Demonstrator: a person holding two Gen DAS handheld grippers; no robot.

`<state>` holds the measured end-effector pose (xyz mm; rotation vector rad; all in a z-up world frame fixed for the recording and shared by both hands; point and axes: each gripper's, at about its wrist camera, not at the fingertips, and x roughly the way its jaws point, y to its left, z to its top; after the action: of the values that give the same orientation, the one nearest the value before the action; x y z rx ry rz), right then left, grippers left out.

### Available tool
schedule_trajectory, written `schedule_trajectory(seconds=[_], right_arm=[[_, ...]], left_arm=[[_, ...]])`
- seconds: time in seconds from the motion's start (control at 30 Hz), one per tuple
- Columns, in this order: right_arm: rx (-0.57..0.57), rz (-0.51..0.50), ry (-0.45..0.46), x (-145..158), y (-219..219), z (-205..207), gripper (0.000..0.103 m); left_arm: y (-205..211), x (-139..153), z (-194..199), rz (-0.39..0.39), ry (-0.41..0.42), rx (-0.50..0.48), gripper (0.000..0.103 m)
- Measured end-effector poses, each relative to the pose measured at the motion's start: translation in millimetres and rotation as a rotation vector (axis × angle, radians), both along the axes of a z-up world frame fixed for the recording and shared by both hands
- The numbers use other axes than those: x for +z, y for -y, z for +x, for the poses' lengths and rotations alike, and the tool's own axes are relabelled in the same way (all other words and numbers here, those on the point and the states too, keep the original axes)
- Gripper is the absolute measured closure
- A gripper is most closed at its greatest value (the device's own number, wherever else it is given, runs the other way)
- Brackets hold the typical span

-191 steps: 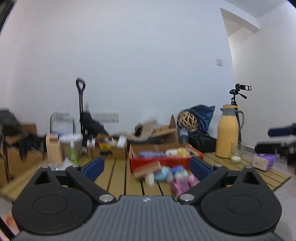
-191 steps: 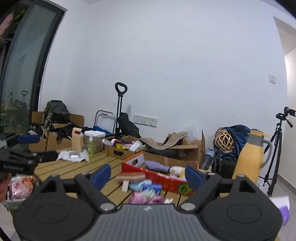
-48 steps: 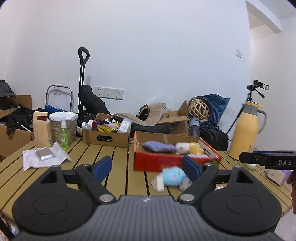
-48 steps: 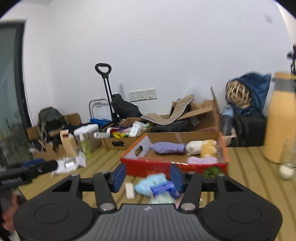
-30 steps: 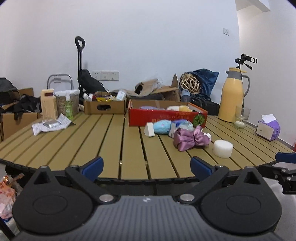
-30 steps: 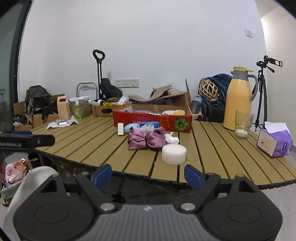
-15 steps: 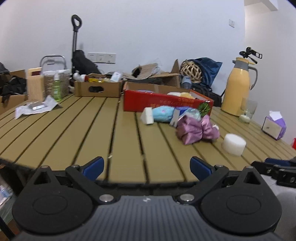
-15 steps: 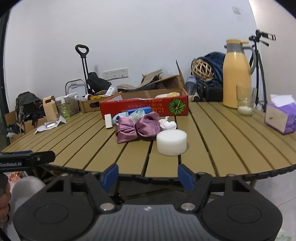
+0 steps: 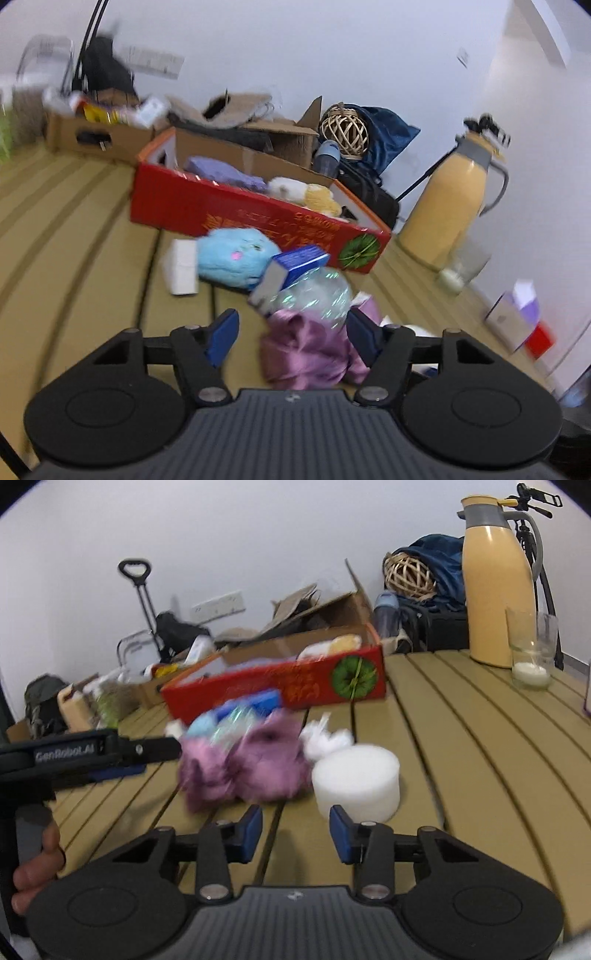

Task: Organize soft objects

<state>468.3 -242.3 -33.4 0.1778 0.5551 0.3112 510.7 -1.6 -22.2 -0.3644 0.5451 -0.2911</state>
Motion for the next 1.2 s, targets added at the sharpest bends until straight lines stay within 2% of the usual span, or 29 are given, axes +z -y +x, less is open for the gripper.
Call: schedule_trajectory(seconds=[0.07,0.13,0.23,0.4,0.57,0.6,0.67,0.83,1.03,1.2], right_arm=[[0.004,0.059,0.001,4.3,4.8,18.5,0.062],[0.017,0.121,0.009,7.7,6.3,34.8,0.062],[0.044,0.124,0.015,5.6,-2.9,52.4,0.062],[0.067,0.143,-0.010,0.1,-10.0,60.0,0.061],[0.086,0.198,-0.049,-9.3,-6.1,55.8,0.061],[0.089,0.196,-0.052,-9.4,-6.2,54.8,0.061],[0.100,0.181,-0.057,-9.0,-7.4,51.4,0.064],[0.120,0.131,-0.060,-12.6,-11.2,37.3,0.064],[0.129,0.028,-0.014,-10.7,-18.2,7.3,0.080],[0.127,0.032,0.025,-9.2,-17.0,-24.3,0.089]], left_arm=[[0.0,-8.7,6.9,-0.016,-0.022,0.003,0.037],[2.0,-16.3,11.6,0.001,-0.054,-0.001,0.047],[-0.7,-21.4,8.5,-0.002,-0.050,-0.039,0.057],[-6.4,-28.6,9.4,-0.044,-0.086,-0.102,0.057],[0.7,-28.4,5.3,-0.025,-0.082,-0.123,0.058],[0.9,-28.7,4.5,-0.024,-0.082,-0.132,0.064],[2.1,-28.6,1.8,-0.011,-0.074,-0.147,0.068],[7.6,-29.7,-8.6,0.043,-0.043,-0.167,0.072],[13.7,-28.7,-45.5,0.060,-0.014,-0.143,0.078],[12.0,-26.7,-75.3,0.037,-0.007,-0.140,0.080]])
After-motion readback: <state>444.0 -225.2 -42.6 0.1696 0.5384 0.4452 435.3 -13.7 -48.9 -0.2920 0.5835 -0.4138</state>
